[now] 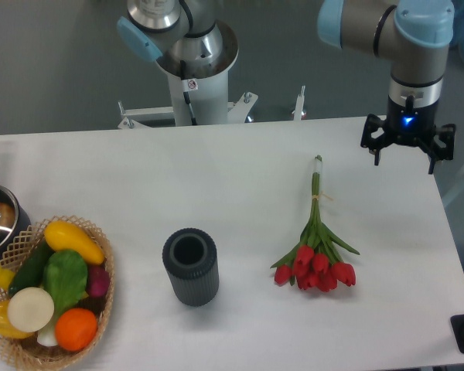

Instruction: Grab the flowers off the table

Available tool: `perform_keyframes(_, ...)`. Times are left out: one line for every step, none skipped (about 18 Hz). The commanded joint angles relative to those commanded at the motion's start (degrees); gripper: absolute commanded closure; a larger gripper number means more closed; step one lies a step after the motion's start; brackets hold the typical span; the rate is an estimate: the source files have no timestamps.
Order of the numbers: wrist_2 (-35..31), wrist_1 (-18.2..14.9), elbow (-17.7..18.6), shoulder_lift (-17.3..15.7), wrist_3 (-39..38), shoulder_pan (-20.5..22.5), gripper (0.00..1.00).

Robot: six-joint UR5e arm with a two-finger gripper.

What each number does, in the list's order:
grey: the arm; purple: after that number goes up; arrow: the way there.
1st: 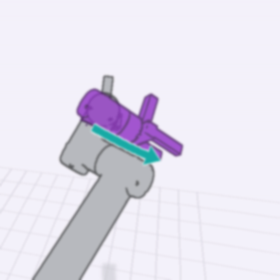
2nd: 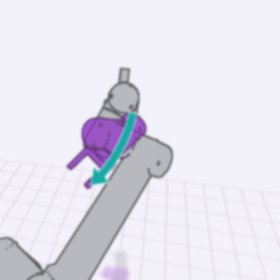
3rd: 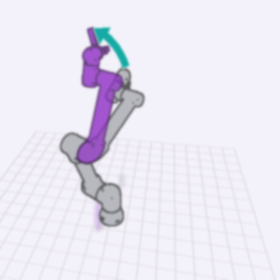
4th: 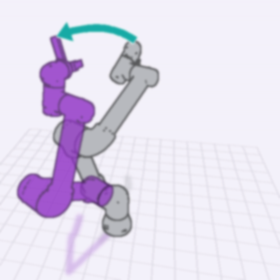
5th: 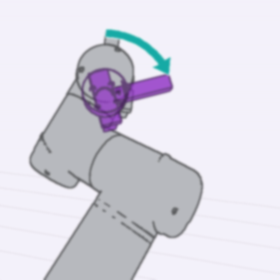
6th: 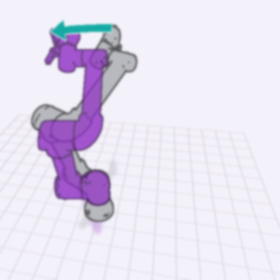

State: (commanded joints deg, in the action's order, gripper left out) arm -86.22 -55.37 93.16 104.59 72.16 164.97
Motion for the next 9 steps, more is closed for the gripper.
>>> perform_keyframes(-0.17, 0.0, 0.0, 0.0, -0.09, -0.09, 0.0)
perform_keyframes(0.0, 0.0, -0.17, 0.0, 0.0, -0.26, 0.0)
perform_keyframes(0.17, -0.17, -0.35, 0.0, -0.26, 0.0, 0.0)
perform_keyframes(0.26, -0.52, -0.27, 0.0, -0.35, 0.0, 0.0)
perform_keyframes(0.18, -0.7, -0.09, 0.0, -0.35, -0.09, 0.0)
perform_keyframes(0.26, -0.62, 0.17, -0.09, -0.44, -0.17, 0.0)
perform_keyframes(0.09, -0.62, 0.35, -0.17, -0.44, -0.18, 0.0)
perform_keyframes(0.0, -0.62, 1.05, -0.61, -0.44, -0.18, 0.0)
perform_keyframes(0.44, -0.44, 1.84, -0.88, -0.44, -0.18, 0.0)
